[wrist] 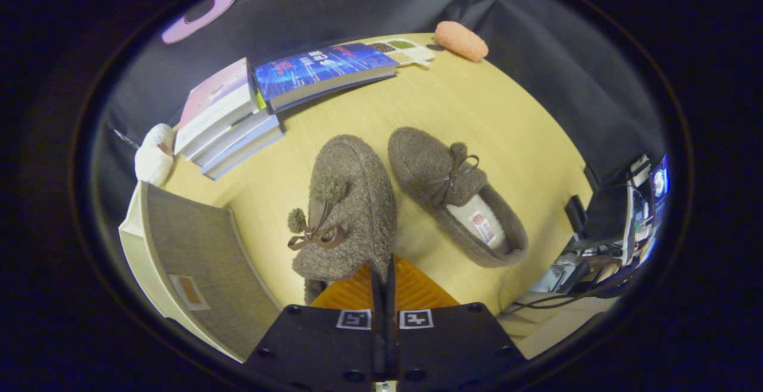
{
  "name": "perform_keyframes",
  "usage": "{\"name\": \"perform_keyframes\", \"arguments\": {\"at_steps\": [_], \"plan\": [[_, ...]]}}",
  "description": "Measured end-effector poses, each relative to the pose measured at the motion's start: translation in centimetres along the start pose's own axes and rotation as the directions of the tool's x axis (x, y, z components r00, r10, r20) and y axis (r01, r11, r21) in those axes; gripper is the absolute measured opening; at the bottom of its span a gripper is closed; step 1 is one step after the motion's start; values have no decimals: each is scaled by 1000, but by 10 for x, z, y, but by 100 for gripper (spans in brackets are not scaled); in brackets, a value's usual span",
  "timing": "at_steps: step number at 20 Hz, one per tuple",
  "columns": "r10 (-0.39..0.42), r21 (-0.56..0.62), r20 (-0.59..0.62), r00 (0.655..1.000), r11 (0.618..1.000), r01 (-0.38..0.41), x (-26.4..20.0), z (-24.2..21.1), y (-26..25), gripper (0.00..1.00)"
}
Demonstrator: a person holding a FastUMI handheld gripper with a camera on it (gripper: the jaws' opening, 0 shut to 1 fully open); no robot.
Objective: Open the storage box then place both shoes into the box .Put the left shoe in first, then the right shoe, with the right side of both shoes facing outward in a uniform manner.
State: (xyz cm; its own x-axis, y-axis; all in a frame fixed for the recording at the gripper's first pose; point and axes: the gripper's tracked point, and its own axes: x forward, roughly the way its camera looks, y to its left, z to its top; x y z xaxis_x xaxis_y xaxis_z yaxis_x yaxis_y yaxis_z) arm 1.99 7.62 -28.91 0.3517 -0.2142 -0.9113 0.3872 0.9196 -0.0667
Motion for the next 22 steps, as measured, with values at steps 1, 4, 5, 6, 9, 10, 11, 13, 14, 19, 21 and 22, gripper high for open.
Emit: {"name": "perform_keyframes", "arguments": {"at_steps": [1, 4, 5, 6, 9, 10, 11, 13, 14, 19, 21, 22], "plan": [[-18, -7, 11, 1000, 1000, 18, -15, 2, 1, 3], [-84, -49, 38, 996, 995, 85, -63, 7, 7, 4], [-101, -61, 47, 994, 993, 104, -81, 10, 12, 4], [-112, -71, 55, 992, 991, 116, -99, 11, 18, 3], [-73, -79, 67, 995, 994, 78, -150, 11, 58, 4], [-44, -75, 65, 997, 996, 49, -164, 7, 75, 4], [-12, -75, 59, 998, 997, 16, -176, 1, 94, 4], [47, -90, 35, 998, 995, -44, -193, -16, 129, 4], [74, -105, 18, 997, 992, -72, -195, -27, 145, 4], [65, -252, -49, 997, 965, -75, -164, -68, 187, 4], [38, -309, -56, 998, 949, -53, -149, -70, 193, 4], [35, -318, -59, 998, 947, -52, -142, -70, 199, 4]]}}
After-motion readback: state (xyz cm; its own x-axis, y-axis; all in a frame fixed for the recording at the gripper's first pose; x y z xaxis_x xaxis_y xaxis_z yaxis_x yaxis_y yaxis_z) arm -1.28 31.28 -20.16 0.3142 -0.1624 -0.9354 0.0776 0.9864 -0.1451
